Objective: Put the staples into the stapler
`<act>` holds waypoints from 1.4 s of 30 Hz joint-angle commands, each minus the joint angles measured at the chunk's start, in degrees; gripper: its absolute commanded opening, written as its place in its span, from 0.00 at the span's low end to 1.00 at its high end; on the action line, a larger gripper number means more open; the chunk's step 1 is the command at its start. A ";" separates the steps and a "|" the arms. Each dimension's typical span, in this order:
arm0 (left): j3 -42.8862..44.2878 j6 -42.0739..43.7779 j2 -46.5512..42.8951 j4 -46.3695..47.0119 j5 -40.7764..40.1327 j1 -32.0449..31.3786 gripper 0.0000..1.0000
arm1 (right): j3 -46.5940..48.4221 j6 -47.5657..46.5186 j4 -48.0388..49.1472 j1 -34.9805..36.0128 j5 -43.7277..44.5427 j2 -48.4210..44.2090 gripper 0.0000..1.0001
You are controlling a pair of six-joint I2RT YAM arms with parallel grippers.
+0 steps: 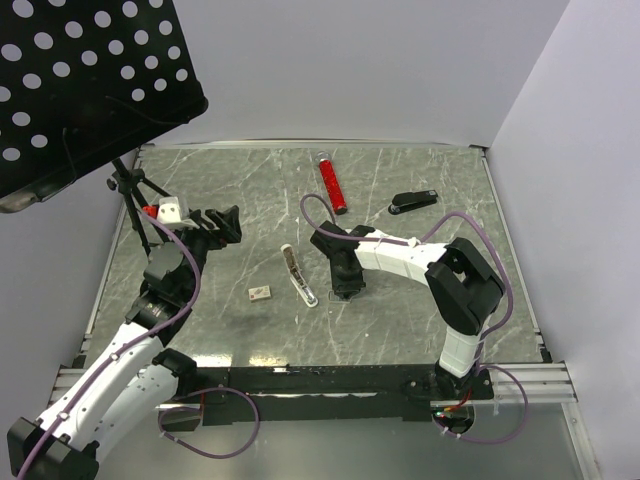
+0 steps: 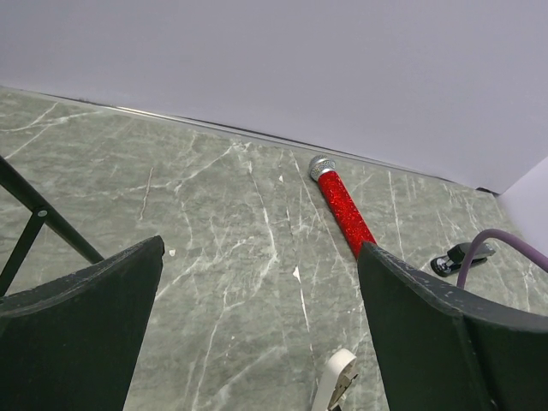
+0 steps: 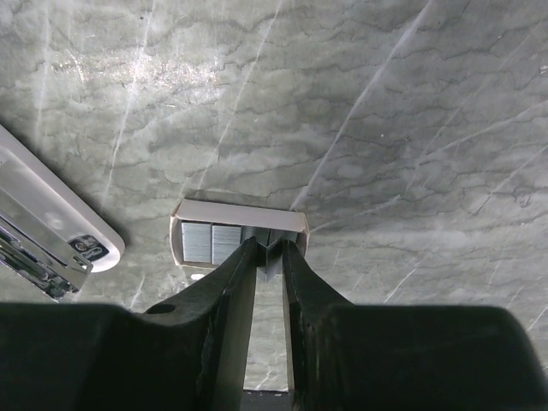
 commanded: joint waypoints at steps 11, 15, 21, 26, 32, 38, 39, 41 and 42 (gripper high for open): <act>-0.04 1.11 -0.09 3.02 0.96 -0.21 0.99 | 1.86 -1.23 0.00 0.45 -1.47 -2.44 0.33; -0.13 1.11 -0.26 2.94 1.04 -0.21 0.99 | 1.86 -0.88 -0.79 0.28 -0.15 -2.26 0.33; -0.13 1.11 -0.44 3.02 1.13 -0.21 0.99 | -0.16 -1.58 3.77 0.36 -3.05 -5.15 0.33; -0.13 1.02 -0.44 3.02 1.31 -0.21 0.99 | 0.10 -0.97 3.34 0.28 -1.82 -6.04 0.37; -0.04 1.11 -0.62 3.11 1.22 -0.22 0.99 | -0.86 0.52 2.20 -0.08 -1.12 -5.16 0.36; -0.22 1.03 -0.35 3.20 1.57 -0.39 0.99 | -2.27 1.14 2.64 -0.43 -0.94 -5.51 0.32; -0.22 1.02 -0.35 3.11 1.66 -0.39 0.99 | -2.36 1.14 2.55 -0.43 -0.85 -5.42 0.31; -0.31 1.11 -0.35 3.20 1.57 -0.48 1.00 | -2.45 1.23 2.55 -0.51 -0.85 -5.16 0.31; -0.22 1.03 -0.26 3.29 1.57 -0.48 0.99 | -2.62 1.23 2.64 -0.52 -0.94 -5.16 0.31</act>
